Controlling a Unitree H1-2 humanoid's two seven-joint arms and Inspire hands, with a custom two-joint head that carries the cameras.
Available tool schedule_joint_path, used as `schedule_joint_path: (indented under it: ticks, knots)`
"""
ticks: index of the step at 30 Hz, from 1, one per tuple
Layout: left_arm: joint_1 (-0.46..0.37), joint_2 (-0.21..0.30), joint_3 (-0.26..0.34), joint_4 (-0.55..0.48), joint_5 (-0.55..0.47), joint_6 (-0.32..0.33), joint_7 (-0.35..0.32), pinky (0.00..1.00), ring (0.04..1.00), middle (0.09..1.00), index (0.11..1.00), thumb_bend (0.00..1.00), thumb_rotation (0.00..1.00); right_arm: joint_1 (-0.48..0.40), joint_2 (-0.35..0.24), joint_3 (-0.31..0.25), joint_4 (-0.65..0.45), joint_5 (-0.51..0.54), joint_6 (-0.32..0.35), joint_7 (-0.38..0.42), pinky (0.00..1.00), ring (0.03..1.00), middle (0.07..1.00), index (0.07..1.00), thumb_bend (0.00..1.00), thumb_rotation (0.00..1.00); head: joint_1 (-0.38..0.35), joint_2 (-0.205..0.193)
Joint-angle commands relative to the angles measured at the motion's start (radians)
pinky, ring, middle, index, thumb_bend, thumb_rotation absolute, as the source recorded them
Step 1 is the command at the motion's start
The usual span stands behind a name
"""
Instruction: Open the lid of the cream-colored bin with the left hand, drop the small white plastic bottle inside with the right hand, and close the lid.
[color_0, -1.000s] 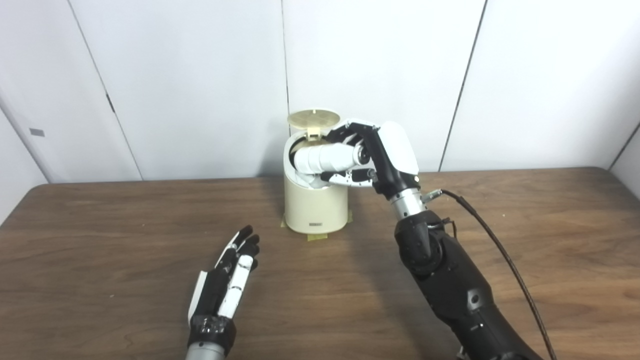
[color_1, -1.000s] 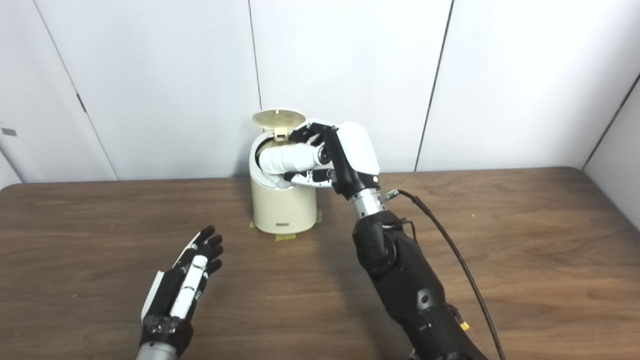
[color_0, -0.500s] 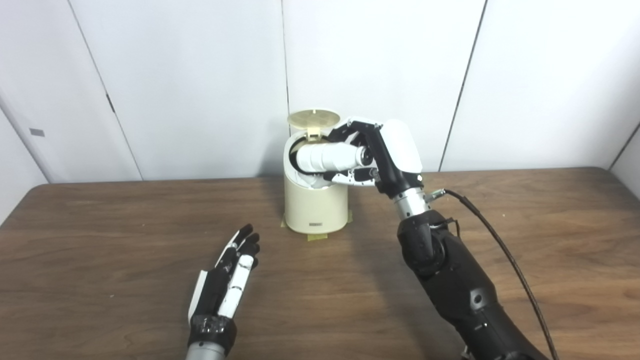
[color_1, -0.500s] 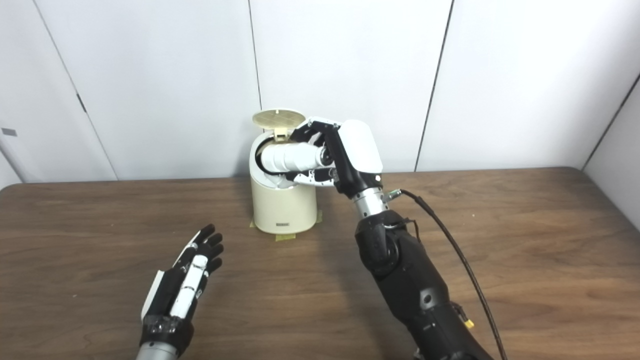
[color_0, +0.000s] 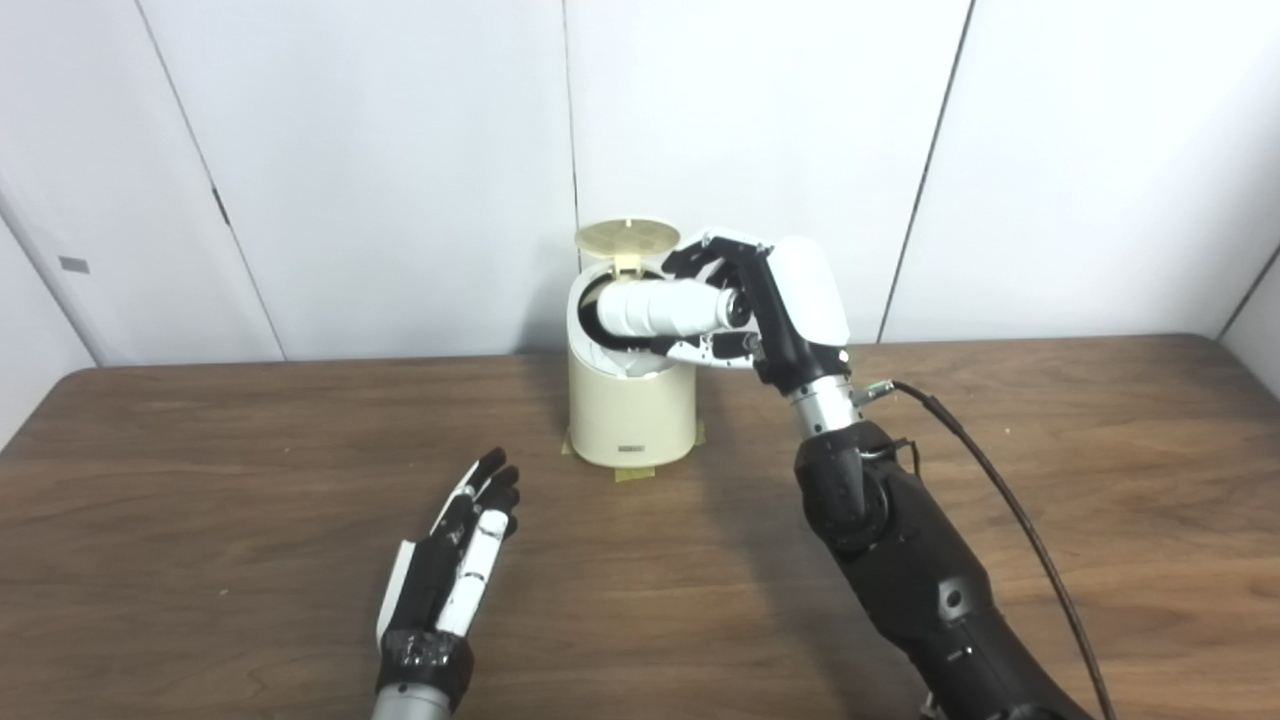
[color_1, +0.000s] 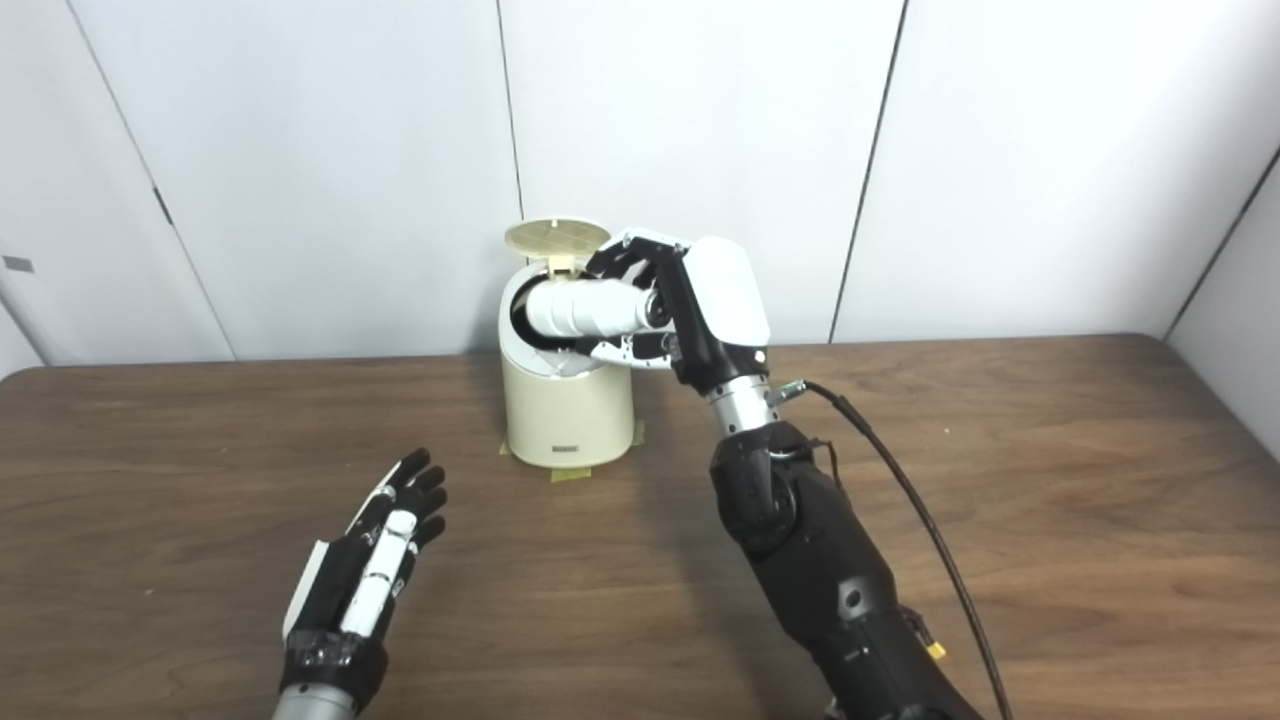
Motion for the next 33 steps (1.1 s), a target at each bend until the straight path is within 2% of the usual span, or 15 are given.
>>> schedule_joint_path:
  ticks: [1,16,24,29,31,33]
  knots:
    - [-0.002,-0.012,-0.004,-0.017,0.004,-0.027,0.001,0.92,0.922,0.917,0.961,0.58,0.73,-0.059,-0.009,0.004,0.002,-0.023,-0.035,-0.054,0.32,0.394,0.509,0.534,0.49,0.00,-0.003,0.000]
    - [-0.005,-0.019,-0.010,-0.011,-0.001,-0.028,0.001,0.92,0.925,0.920,0.961,0.58,0.72,-0.131,-0.016,0.046,0.083,-0.113,-0.002,-0.130,0.34,0.384,0.495,0.523,0.50,0.00,-0.001,-0.002]
    - [-0.007,-0.022,-0.010,-0.013,-0.001,-0.024,0.002,0.93,0.927,0.918,0.962,0.57,0.72,-0.134,-0.020,0.059,0.096,-0.115,0.015,-0.114,0.33,0.391,0.493,0.536,0.50,0.00,-0.002,-0.001]
    - [-0.008,-0.022,-0.010,-0.014,-0.002,-0.023,0.002,0.92,0.926,0.919,0.964,0.55,0.73,-0.126,-0.030,0.070,0.066,-0.125,0.056,-0.082,0.31,0.409,0.505,0.558,0.49,0.00,-0.003,-0.001]
    - [-0.008,-0.020,-0.011,-0.014,-0.001,-0.025,0.000,0.93,0.925,0.918,0.962,0.54,0.73,-0.122,-0.034,0.078,0.045,-0.148,0.099,-0.067,0.31,0.424,0.512,0.551,0.49,0.00,-0.003,-0.001]
    - [-0.010,-0.019,-0.010,-0.012,-0.001,-0.028,-0.001,0.93,0.926,0.918,0.963,0.53,0.73,-0.120,-0.037,0.086,0.025,-0.173,0.146,-0.048,0.34,0.417,0.508,0.530,0.51,0.00,-0.012,-0.002]
